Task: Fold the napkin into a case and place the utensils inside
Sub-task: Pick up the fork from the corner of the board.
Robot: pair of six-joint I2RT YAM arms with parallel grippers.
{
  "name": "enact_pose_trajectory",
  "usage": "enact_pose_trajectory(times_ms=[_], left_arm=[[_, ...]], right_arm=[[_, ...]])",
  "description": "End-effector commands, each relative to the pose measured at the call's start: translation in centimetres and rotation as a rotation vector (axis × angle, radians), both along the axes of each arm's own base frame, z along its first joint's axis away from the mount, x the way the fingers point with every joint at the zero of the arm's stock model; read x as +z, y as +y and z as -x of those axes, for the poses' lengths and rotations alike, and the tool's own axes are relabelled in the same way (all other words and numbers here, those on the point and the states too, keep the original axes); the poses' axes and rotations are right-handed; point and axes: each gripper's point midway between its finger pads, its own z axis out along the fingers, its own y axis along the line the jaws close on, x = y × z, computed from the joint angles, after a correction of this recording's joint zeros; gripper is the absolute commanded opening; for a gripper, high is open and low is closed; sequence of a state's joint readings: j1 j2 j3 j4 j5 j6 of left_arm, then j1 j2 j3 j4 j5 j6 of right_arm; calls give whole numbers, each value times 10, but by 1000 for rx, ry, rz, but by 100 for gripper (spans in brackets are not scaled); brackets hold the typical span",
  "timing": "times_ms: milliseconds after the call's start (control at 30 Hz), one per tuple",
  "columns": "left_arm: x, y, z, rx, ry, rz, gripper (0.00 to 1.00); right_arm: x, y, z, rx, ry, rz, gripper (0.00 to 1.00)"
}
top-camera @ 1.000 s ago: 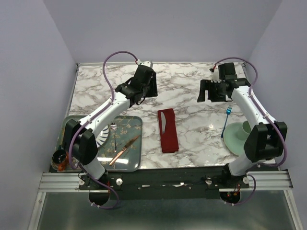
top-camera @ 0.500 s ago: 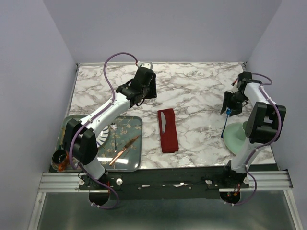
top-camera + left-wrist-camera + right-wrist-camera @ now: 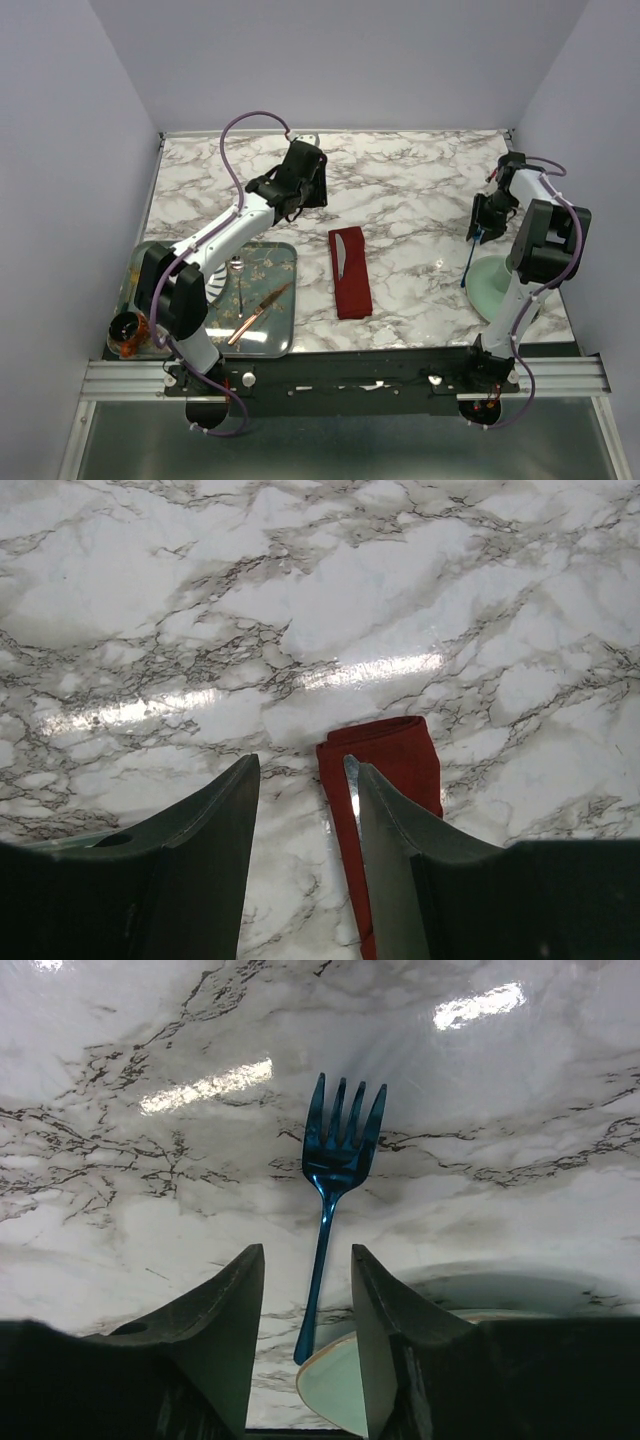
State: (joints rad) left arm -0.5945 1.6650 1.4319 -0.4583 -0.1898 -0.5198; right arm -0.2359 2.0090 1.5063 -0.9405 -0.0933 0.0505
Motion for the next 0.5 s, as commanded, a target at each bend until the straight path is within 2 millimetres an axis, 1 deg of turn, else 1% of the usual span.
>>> enact_pose_trajectory(times_ms=[0,100,200,267,333,400,467], left_arm=[[0,3,-8,20,0,-16,54],[0,3,-11,20,-3,-23,54],[0,3,-12,19,-3,-26,54],[-1,4,-12,21,2,-30,54],[-3,5,-12,24,7,-33,54],[-4,6,-12,26,11,-31,54],[-5,7,-12,26,12,-34,54]], right_arm=[[-9,-7,-4,-7,31,11,45],[-15,-6,-6,-17,44,1,41],[-20,-5,-2,-21,62,-9,40],[-24,-4,0,-25,73,-18,36],[-29,-2,2,-36,89,-32,34],[-29,-1,3,-36,90,-43,24],[-25,7,0,-27,73,-86,13]])
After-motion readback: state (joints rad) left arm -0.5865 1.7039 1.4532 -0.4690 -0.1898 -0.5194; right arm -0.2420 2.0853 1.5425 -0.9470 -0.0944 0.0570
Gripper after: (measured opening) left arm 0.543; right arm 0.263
